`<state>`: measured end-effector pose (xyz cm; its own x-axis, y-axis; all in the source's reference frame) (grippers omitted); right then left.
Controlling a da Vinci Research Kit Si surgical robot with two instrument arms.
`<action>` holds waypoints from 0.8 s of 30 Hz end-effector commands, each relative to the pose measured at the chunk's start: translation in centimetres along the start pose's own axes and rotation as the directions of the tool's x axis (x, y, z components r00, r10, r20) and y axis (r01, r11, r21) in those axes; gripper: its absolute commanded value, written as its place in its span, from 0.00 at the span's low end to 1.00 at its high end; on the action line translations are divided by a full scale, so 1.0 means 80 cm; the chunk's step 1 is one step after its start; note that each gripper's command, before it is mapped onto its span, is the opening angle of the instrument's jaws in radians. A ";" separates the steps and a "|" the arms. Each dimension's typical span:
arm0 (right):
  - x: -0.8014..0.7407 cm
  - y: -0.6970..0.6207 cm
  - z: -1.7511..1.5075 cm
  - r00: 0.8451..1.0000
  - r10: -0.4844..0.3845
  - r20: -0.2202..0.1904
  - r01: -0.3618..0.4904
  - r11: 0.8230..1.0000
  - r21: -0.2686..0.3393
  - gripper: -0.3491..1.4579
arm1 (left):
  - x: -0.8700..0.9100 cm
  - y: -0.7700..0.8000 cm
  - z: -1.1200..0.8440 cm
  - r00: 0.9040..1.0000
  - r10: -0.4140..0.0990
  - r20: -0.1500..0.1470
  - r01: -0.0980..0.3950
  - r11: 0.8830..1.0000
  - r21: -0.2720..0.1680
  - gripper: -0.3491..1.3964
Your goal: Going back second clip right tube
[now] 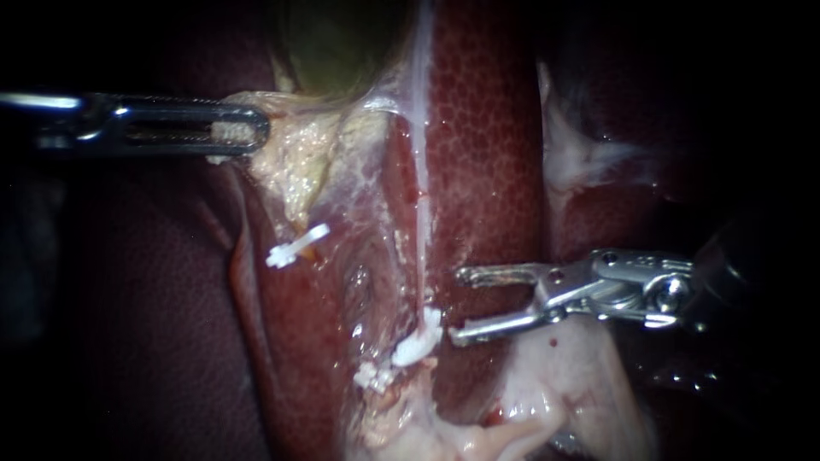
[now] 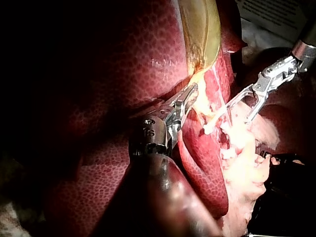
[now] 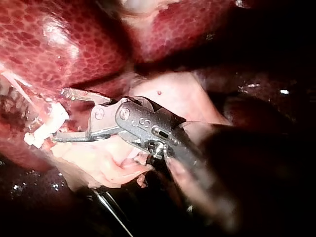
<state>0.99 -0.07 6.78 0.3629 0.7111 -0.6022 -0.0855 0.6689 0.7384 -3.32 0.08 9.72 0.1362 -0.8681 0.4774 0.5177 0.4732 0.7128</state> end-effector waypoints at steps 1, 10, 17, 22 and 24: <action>0.0002 0.0000 -0.0002 1.000 0.002 0.000 -0.002 1.000 -0.002 0.52 | 0.0000 0.0000 0.0000 1.000 0.000 0.000 0.000 1.000 0.000 0.10; 0.0004 -0.0005 -0.0004 0.999 -0.038 -0.001 0.038 0.999 0.001 0.52 | 0.0000 0.0000 -0.0001 1.000 0.000 0.000 0.000 1.000 0.000 0.10; 0.0039 -0.0023 -0.0023 0.985 -0.173 -0.024 0.173 0.984 0.029 0.52 | 0.0001 0.0001 -0.0002 1.000 0.001 0.000 -0.001 1.000 0.001 0.10; 0.0072 -0.0039 -0.0050 0.976 -0.211 -0.057 0.214 0.976 0.039 0.52 | 0.0001 0.0000 -0.0001 1.000 0.001 0.000 -0.001 1.000 0.000 0.10; 0.0082 -0.0043 -0.0059 0.974 -0.217 -0.064 0.220 0.975 0.041 0.52 | 0.0001 0.0000 0.0000 1.000 0.001 0.000 -0.001 1.000 0.000 0.10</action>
<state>0.80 0.30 5.94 0.3095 0.5563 -0.7712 0.0386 0.8030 0.5948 -3.31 0.07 9.72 0.1364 -0.8677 0.4781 0.5169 0.4740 0.7128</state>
